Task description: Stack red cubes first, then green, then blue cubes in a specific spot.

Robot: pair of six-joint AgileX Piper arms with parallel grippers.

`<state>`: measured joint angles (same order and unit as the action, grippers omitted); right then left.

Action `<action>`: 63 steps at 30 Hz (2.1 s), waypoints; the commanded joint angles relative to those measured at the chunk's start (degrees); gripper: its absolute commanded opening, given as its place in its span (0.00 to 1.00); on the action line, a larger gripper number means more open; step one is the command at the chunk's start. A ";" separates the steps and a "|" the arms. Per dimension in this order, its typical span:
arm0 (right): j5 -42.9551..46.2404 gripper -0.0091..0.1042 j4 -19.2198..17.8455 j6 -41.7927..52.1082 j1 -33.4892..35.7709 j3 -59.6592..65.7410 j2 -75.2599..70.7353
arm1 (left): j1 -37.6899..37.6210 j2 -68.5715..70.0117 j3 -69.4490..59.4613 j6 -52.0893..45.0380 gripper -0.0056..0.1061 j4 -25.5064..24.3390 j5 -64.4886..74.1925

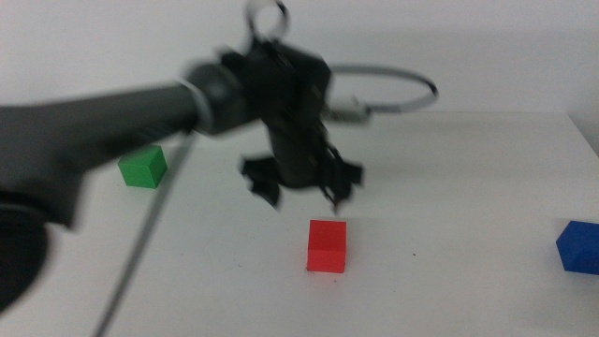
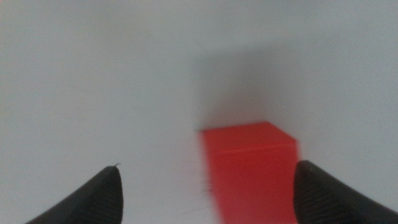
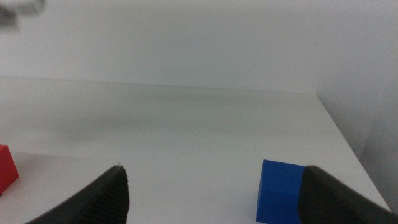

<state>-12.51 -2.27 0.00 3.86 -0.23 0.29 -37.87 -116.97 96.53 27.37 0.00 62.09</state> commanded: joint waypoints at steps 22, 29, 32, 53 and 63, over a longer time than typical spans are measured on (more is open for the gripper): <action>0.59 0.90 -0.39 0.00 -0.45 0.23 -0.29 | 34.64 -4.43 0.72 -28.68 0.89 2.30 -13.23; 0.59 0.90 -0.39 0.00 -0.45 0.23 -0.29 | 35.03 -6.47 0.72 -28.68 0.89 0.00 -16.61; 0.59 0.90 -0.39 0.00 -0.45 0.23 -0.29 | 35.03 -6.60 0.72 -28.68 0.89 0.00 -16.72; 0.59 0.90 -0.39 0.00 -0.45 0.23 -0.29 | 26.02 1.49 0.60 -18.26 0.14 2.38 -1.66; 0.59 0.90 -0.39 0.00 -0.45 0.23 -0.29 | -4.84 7.16 -0.94 14.59 0.14 -9.70 2.35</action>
<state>-12.51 -2.27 0.00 3.86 -0.23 0.29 -40.61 -109.78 96.37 36.37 -5.63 64.09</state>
